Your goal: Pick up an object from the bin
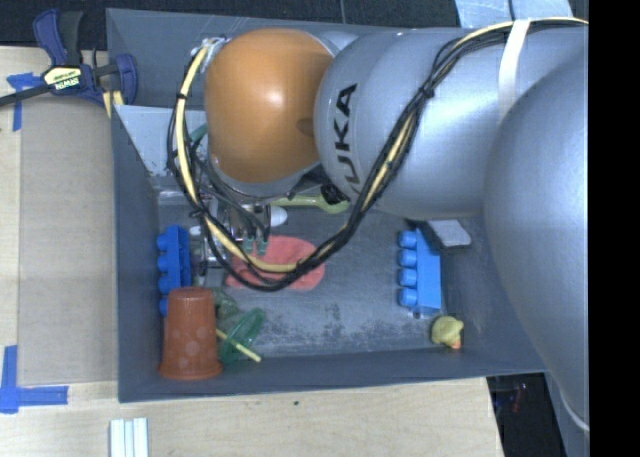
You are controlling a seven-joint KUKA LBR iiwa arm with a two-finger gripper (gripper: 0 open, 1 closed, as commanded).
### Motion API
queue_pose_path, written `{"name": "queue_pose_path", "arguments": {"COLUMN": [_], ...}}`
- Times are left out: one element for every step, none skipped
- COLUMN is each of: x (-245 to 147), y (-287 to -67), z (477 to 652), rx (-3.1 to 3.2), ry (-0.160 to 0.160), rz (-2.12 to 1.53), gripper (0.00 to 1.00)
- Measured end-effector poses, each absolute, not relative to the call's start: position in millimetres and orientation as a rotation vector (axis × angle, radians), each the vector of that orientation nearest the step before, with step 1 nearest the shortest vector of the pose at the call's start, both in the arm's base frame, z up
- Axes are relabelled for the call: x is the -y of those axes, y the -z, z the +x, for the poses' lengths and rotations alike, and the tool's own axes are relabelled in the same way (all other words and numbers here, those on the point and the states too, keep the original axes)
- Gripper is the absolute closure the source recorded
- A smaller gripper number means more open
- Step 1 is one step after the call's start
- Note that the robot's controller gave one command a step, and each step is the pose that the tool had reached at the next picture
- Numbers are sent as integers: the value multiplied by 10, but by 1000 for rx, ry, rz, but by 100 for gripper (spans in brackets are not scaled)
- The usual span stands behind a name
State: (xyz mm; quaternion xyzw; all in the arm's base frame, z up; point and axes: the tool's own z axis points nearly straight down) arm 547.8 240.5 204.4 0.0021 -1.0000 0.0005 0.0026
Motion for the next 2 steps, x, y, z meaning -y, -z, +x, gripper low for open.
{"name": "queue_pose_path", "arguments": {"x": [-2390, -1861], "y": [-2096, -1413], "z": [5496, 5462], "rx": [3144, 3131], "ry": [2, 2], "rz": [0, 298], "gripper": [0, 0]}}
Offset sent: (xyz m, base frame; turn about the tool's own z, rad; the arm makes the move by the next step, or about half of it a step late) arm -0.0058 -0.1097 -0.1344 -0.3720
